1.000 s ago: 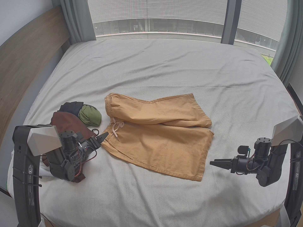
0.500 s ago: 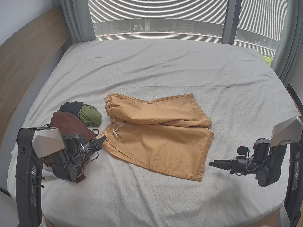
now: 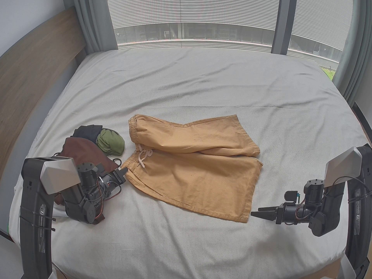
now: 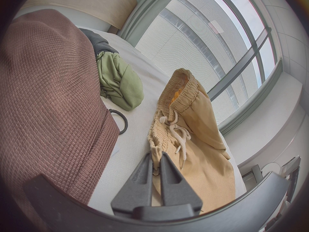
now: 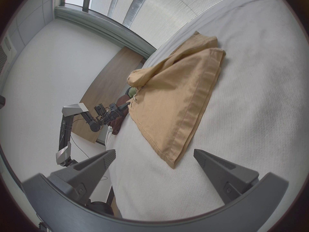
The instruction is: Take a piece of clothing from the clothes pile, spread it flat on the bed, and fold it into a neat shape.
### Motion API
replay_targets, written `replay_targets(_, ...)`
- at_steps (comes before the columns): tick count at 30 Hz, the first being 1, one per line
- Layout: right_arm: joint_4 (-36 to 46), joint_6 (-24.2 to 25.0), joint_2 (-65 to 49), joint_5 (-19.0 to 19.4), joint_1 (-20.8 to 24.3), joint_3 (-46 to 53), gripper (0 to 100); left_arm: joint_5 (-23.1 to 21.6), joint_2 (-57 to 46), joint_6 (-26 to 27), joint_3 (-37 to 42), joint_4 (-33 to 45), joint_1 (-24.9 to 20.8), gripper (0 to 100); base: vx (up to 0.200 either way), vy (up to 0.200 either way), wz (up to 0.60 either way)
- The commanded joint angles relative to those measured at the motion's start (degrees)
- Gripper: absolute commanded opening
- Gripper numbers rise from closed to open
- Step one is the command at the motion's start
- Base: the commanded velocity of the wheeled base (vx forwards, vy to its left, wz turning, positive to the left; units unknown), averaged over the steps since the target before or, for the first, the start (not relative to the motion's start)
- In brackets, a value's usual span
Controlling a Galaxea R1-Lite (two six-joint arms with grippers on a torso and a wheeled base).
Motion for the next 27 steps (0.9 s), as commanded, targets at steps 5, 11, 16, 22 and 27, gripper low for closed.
replay_targets(5,0.01,0.1,3.92,-4.46,2.78,-1.86,100,-0.04,0.02,-0.03,0.54,-0.93,-0.46,0,0.0,0.0,0.0)
replay_targets(11,0.01,0.45,5.33,-8.42,5.86,-3.88,100,0.05,0.11,-0.03,0.54,-1.72,-0.64,0,0.0,0.0,0.0)
replay_targets(16,0.1,0.71,6.2,-9.56,7.17,-4.58,100,-0.04,0.11,0.06,0.81,-1.9,-0.64,0,0.0,0.0,0.0)
replay_targets(22,0.1,1.24,6.2,-9.74,7.79,-4.67,100,0.05,0.02,0.06,0.81,-1.98,-0.72,0,0.0,0.0,0.0)
replay_targets(27,0.01,1.42,6.2,-9.74,8.32,-4.85,100,0.05,0.02,0.06,0.81,-1.98,-0.72,0,0.0,0.0,0.0)
